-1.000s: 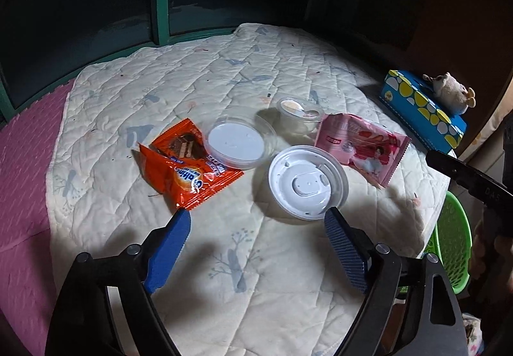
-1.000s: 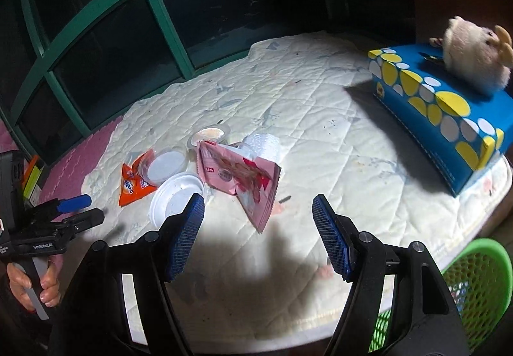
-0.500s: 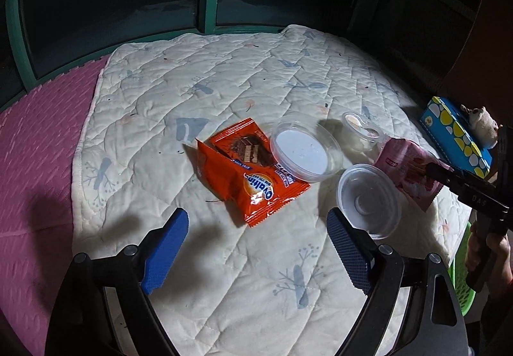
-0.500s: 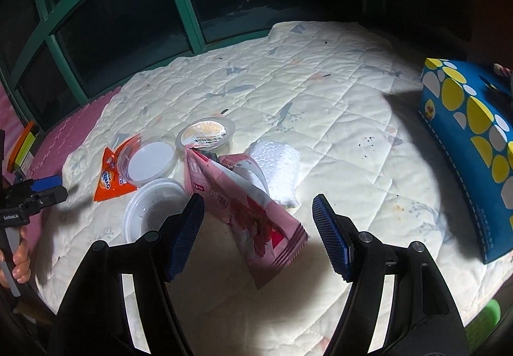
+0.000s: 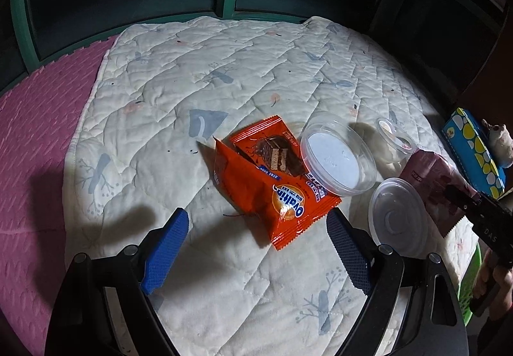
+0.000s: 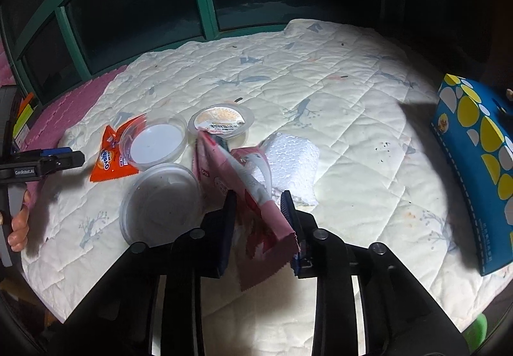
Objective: Collect trash
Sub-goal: 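Grasp the pink snack wrapper with the right tool while the left tool grasps the clear round lid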
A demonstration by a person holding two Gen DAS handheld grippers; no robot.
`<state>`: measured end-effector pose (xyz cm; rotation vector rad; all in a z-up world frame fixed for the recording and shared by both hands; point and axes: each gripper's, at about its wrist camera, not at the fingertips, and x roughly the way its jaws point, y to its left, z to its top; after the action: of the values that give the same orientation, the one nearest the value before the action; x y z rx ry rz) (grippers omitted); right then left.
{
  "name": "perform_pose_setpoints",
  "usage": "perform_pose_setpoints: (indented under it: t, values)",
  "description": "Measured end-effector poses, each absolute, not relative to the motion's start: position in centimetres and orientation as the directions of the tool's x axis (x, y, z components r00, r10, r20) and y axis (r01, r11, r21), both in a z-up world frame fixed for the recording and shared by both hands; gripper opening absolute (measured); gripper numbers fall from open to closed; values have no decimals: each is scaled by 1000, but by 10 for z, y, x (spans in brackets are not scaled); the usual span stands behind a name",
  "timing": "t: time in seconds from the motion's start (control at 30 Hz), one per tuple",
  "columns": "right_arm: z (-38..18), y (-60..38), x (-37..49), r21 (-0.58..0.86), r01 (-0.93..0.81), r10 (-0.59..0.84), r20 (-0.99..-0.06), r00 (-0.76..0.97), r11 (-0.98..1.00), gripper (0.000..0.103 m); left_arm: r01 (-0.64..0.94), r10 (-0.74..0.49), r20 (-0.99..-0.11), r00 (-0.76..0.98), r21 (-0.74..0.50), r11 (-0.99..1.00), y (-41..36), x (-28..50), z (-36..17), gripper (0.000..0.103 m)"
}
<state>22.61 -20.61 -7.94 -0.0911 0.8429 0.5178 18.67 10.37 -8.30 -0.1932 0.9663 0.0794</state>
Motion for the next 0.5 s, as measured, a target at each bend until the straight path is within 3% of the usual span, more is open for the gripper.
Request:
perform_pose_setpoints:
  t: [0.17, 0.5]
  values:
    - [-72, -202, 214, 122, -459, 398, -717, 573, 880, 17, -154, -22, -835, 550, -128, 980, 102, 199, -90, 80]
    - [-55, -213, 194, 163, -423, 415, -672, 614, 891, 13, -61, -57, -822, 566, -111, 992, 73, 216, -84, 75]
